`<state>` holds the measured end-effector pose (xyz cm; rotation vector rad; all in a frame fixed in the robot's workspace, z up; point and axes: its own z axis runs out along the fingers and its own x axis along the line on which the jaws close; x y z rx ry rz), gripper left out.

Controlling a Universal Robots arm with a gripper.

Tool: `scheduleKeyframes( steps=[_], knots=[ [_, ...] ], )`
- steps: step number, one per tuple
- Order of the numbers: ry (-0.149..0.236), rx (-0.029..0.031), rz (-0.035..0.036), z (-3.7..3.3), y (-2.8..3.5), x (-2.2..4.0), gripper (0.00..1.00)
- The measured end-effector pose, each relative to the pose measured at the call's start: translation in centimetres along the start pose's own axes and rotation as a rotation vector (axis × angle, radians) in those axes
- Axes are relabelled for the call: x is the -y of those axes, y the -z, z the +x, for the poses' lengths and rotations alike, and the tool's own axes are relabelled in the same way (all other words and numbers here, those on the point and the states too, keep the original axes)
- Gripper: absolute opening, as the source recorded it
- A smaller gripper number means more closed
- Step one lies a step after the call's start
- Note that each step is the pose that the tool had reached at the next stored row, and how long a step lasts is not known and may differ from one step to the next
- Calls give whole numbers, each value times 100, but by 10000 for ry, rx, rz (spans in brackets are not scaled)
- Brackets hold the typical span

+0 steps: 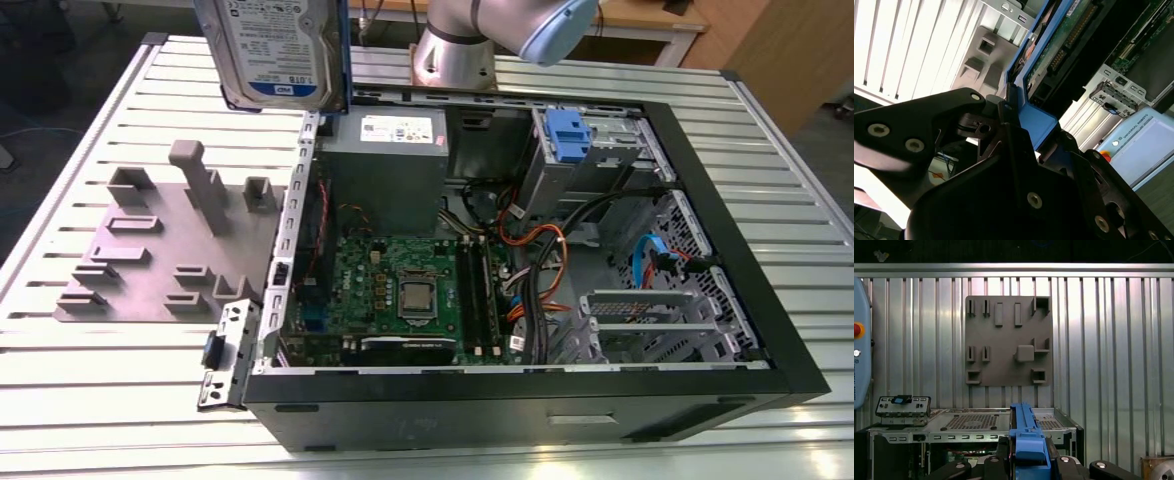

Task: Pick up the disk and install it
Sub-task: 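Pick up the disk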

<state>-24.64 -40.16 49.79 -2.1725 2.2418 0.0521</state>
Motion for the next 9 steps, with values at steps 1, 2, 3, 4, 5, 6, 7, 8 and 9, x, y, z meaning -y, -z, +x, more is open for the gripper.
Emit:
scheduleKeyframes(
  steps=[1,2,3,4,5,6,7,8,9],
  knots=[
    [1,0,0,0,0,3,37],
    [2,0,0,-1,0,9,37],
    [1,0,0,-1,0,15,37],
    [0,0,0,-1,1,25,37],
    [0,0,0,-1,1,36,37],
    [0,0,0,-2,1,47,37],
    [0,0,0,-2,0,58,37],
    [0,0,1,-2,0,68,37],
    [0,-1,0,-3,1,80,37]
  ],
)
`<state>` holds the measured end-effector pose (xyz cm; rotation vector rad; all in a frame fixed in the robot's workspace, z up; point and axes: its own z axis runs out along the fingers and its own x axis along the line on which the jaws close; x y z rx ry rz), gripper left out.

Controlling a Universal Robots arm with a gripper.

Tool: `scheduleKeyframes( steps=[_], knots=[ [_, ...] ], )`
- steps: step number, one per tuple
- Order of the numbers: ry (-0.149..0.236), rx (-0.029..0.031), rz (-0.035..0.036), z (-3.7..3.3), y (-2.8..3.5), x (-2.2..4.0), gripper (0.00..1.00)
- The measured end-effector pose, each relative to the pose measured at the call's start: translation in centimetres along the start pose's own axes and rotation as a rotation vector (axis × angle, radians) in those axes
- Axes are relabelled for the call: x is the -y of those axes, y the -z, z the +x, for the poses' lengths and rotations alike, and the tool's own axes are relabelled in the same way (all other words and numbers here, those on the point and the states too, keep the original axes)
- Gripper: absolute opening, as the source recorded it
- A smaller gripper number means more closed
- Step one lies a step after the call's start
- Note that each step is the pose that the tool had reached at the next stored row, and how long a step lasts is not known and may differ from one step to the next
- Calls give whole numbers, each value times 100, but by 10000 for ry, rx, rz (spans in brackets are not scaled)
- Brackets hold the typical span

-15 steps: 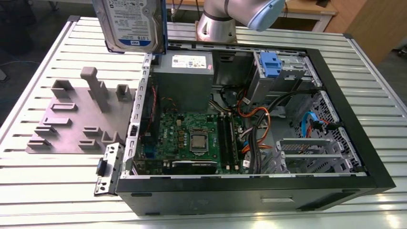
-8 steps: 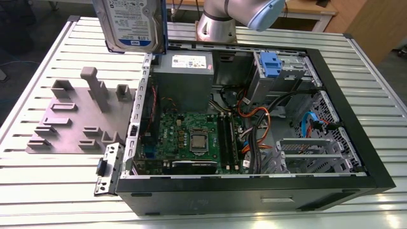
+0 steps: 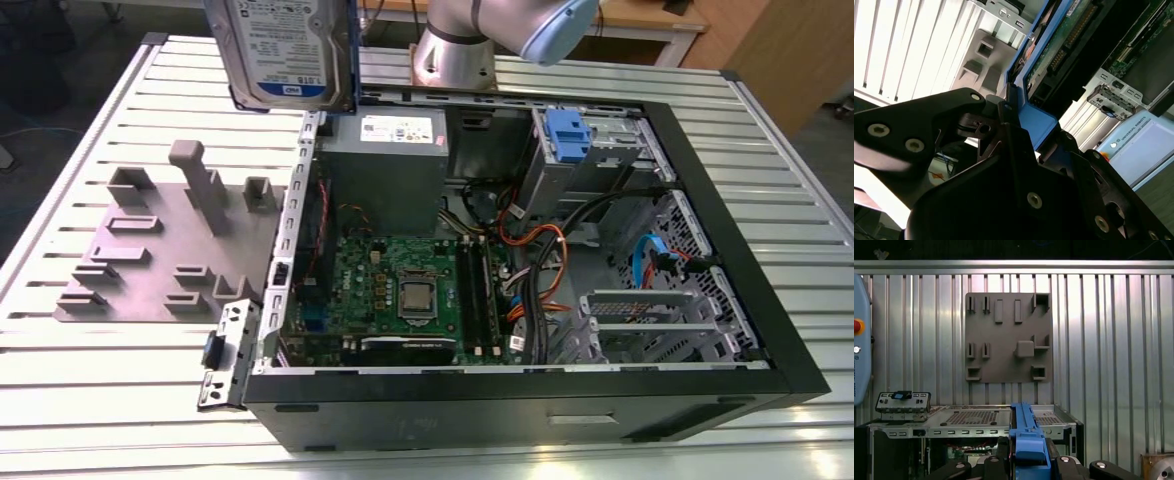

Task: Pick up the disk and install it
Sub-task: 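Pick up the disk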

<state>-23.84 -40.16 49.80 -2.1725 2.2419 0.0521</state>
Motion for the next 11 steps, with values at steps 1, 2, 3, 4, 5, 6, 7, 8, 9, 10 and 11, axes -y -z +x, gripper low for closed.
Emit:
scheduleKeyframes(
  steps=[1,2,3,4,5,6,7,8,9,10,11],
  knots=[
    [0,0,0,0,0,11,37],
    [1,1,0,0,0,20,37],
    [0,1,0,-1,0,27,37],
    [0,0,1,-1,0,36,37],
    [0,1,1,-1,0,47,37],
    [0,0,0,-2,0,60,37],
    [1,0,-1,-2,0,67,37],
    [1,0,0,-2,0,75,37],
    [1,1,0,-2,0,83,37],
    [1,0,0,-2,0,87,37],
    [0,1,0,-2,0,87,37]
  ],
)
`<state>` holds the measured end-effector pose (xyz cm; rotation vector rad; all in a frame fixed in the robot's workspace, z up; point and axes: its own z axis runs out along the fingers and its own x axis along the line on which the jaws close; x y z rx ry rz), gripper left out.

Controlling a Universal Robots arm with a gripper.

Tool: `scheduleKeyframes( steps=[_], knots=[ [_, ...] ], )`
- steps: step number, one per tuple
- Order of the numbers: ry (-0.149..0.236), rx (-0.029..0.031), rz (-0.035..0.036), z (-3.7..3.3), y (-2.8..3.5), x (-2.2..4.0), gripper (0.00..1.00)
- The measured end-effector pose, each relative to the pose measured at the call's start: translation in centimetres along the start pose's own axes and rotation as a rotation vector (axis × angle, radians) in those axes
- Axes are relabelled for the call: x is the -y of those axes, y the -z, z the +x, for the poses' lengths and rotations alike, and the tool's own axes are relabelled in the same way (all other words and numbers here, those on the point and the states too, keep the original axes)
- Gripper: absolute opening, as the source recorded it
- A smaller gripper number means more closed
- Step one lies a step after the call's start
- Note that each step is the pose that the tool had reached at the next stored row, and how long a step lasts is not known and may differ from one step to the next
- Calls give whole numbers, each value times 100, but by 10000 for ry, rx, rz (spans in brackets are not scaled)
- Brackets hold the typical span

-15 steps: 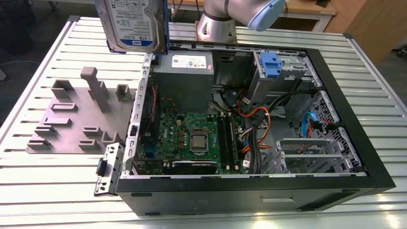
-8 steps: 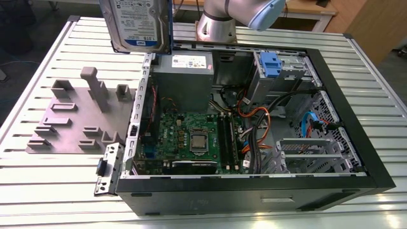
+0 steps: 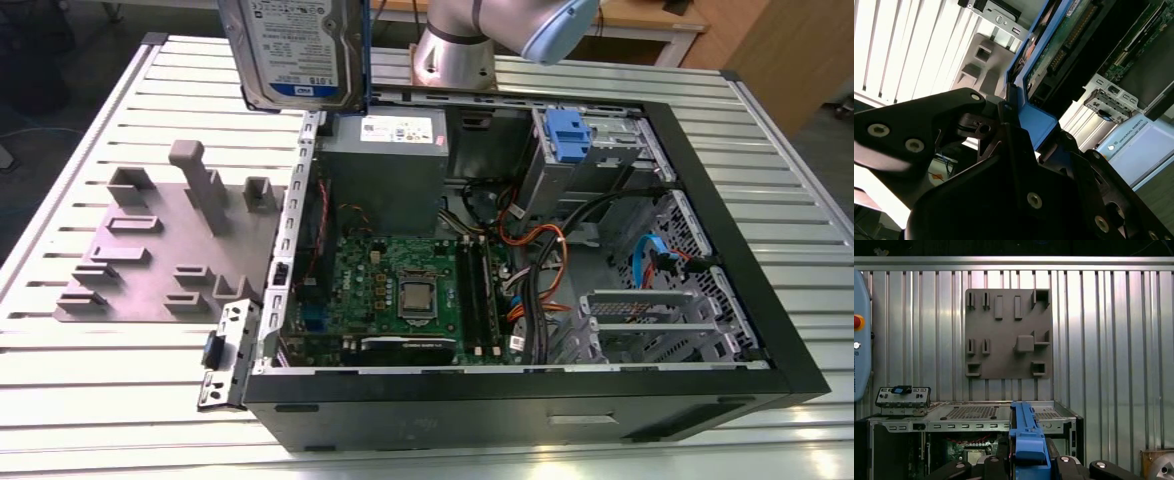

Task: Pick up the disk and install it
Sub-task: 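Pick up the disk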

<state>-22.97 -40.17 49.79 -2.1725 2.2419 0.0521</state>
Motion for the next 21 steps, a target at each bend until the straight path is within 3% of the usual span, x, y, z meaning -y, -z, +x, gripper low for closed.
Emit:
scheduleKeyframes(
  steps=[13,21],
  knots=[
    [3,-1,-1,-1,0,20,37],
    [0,0,0,-6,-2,187,37]
  ],
)
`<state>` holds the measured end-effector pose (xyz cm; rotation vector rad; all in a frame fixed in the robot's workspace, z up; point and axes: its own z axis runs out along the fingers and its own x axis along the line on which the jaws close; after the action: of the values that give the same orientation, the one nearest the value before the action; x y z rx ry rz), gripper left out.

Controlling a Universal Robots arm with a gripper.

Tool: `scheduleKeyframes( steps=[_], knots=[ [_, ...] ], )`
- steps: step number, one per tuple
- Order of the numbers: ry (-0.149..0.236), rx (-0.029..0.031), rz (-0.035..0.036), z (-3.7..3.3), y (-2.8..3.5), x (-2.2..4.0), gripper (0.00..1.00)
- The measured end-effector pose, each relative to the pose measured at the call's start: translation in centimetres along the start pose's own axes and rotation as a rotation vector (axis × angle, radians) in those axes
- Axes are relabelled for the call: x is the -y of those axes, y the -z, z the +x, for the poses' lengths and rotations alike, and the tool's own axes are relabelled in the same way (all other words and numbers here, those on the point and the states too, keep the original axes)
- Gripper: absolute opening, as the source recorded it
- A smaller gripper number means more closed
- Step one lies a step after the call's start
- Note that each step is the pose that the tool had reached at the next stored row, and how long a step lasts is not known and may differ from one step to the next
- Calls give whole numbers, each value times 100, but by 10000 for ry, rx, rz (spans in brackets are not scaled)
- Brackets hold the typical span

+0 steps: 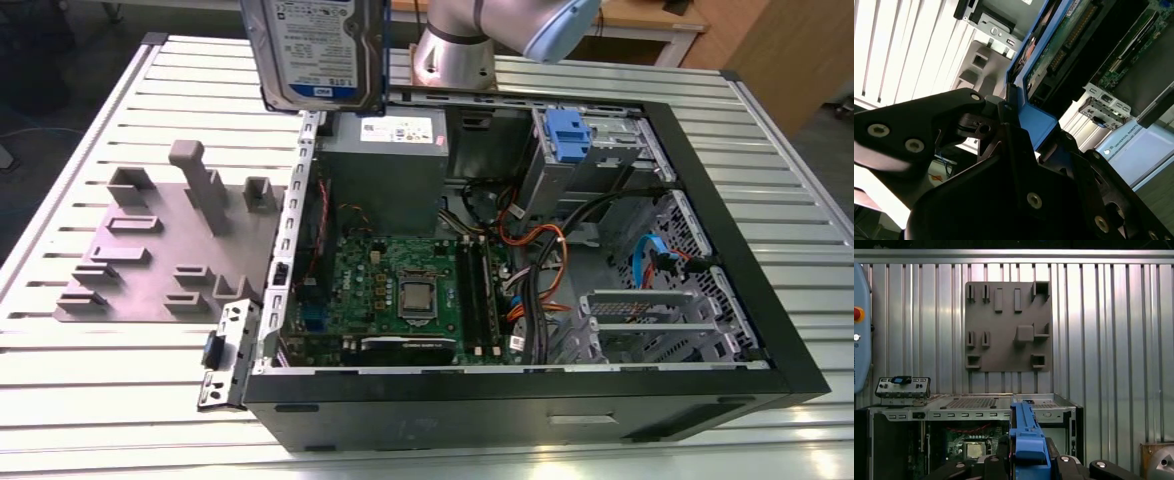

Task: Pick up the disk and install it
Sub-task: 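Pick up the disk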

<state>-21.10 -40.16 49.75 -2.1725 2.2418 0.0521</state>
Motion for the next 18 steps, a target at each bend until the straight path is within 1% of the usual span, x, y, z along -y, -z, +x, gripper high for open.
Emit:
scheduleKeyframes(
  steps=[5,7,9,14,18],
  knots=[
    [0,-1,0,-4,-8,138,37],
    [0,0,0,-5,-13,176,37],
    [0,1,1,-5,-17,189,37],
    [0,0,0,-4,-18,190,37],
    [0,0,0,20,-18,190,37]
  ],
)
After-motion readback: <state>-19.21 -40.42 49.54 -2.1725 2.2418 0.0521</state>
